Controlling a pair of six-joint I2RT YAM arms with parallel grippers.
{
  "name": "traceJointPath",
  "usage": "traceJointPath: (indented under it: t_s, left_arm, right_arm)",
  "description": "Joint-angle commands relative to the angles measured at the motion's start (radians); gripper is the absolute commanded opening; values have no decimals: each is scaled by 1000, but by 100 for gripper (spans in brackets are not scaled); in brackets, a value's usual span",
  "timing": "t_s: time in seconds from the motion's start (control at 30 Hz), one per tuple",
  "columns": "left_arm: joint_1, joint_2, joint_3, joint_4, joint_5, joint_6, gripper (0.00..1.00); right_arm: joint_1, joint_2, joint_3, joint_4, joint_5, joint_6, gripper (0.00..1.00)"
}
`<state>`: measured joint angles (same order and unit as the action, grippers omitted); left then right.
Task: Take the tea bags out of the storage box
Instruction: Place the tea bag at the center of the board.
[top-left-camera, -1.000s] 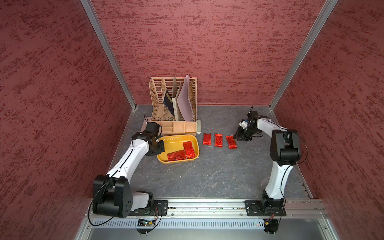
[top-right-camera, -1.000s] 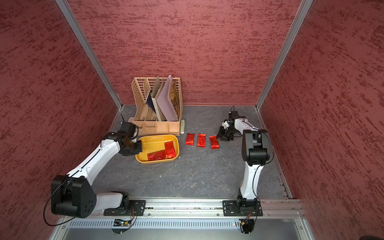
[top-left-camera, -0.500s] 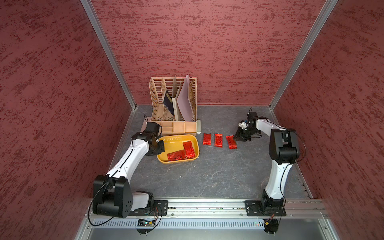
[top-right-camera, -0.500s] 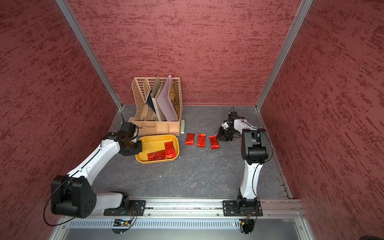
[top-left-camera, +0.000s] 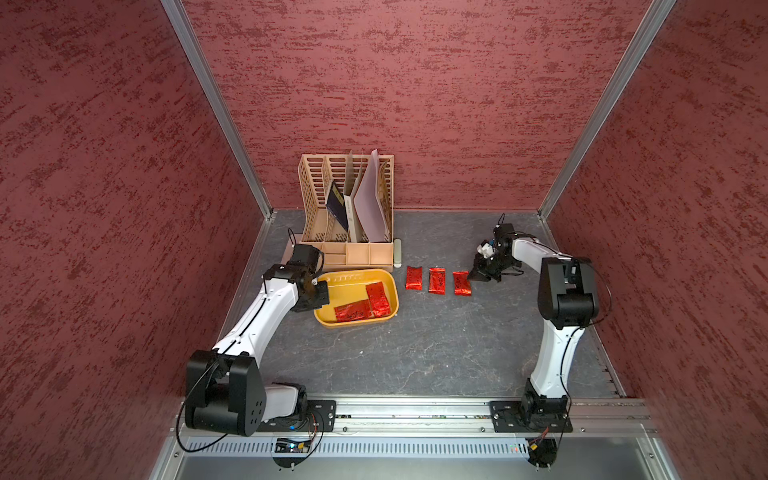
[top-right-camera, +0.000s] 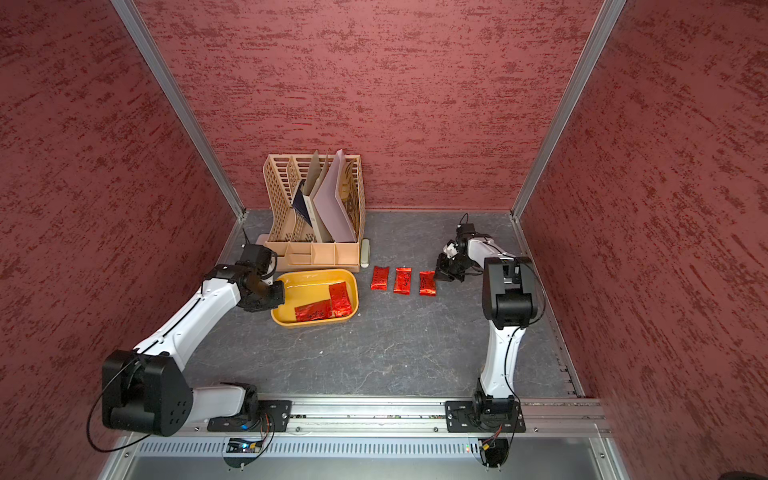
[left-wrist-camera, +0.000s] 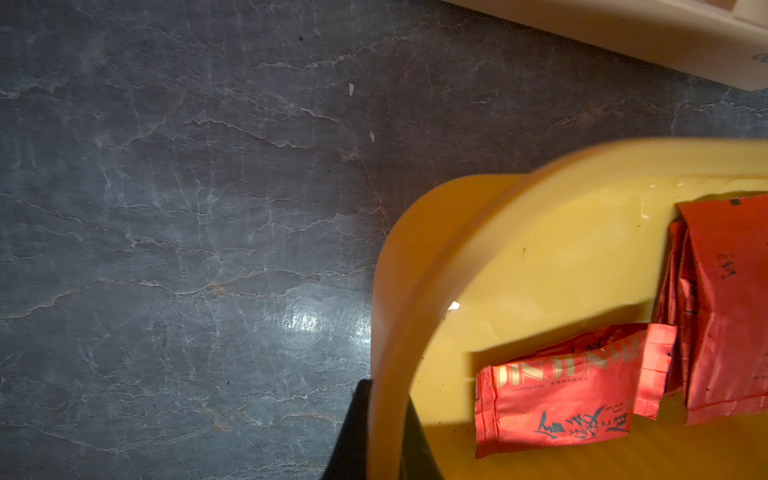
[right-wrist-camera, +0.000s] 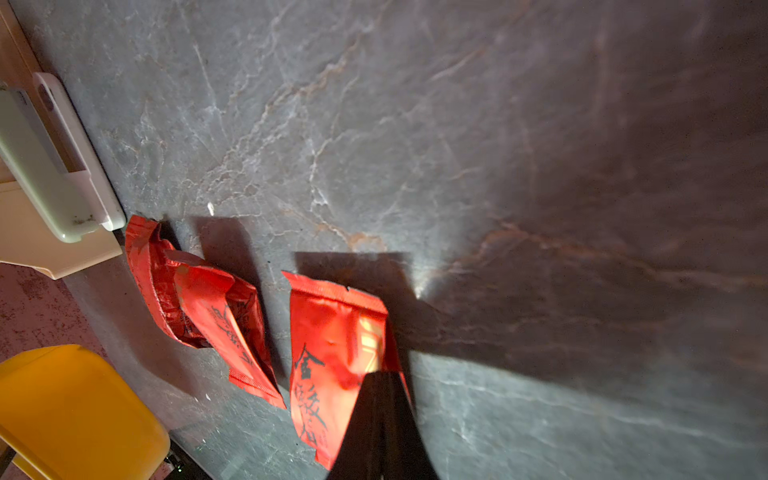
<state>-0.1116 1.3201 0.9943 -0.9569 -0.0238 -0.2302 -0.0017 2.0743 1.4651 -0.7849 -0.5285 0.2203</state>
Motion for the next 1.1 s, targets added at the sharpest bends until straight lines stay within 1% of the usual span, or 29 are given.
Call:
traceJointPath:
  t_s: [0.0, 0.77, 0.83, 0.9, 1.07]
  left_arm:
    - [-1, -10, -2, 26, 21, -1, 0]
    - [-2, -13, -3, 24, 18, -1, 0]
    - [-1, -13, -3, 24, 19, -1, 0]
    - [-2, -14, -2, 24, 18, -1, 0]
    - [-2, -16, -3, 24, 20, -1, 0]
  right_arm:
    - [3, 0, 11, 15, 12, -6, 6]
    - [3, -13, 25, 39, 6, -1, 8]
    - [2, -17, 24, 36, 7, -2, 9]
    - [3, -24, 23, 32, 9, -2, 14]
    - [3, -59, 20, 10, 32, 0, 17]
